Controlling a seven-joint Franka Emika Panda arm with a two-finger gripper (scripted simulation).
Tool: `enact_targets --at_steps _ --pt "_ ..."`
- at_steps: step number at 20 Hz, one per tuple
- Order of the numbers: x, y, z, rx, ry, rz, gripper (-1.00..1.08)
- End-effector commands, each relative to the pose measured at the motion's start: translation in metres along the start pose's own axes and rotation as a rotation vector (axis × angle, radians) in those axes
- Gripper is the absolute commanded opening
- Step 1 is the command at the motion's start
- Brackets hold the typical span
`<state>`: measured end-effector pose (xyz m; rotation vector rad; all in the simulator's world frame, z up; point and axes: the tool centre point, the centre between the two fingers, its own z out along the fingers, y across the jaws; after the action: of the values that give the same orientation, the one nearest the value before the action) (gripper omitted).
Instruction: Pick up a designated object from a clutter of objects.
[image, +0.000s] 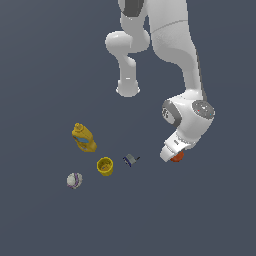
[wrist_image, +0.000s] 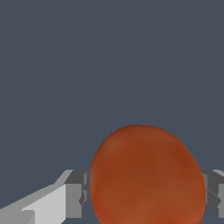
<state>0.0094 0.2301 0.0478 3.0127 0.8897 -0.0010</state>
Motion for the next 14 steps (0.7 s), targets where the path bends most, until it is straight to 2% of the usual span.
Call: enact_targets --at_steps 1,14 --pt "0.0004 -0.0003 0.0011 0.0 0.0 -0.001 -1.0" --pt "-0.0026 0.0061 -0.0056 0.0 0.001 0.0 -1.0"
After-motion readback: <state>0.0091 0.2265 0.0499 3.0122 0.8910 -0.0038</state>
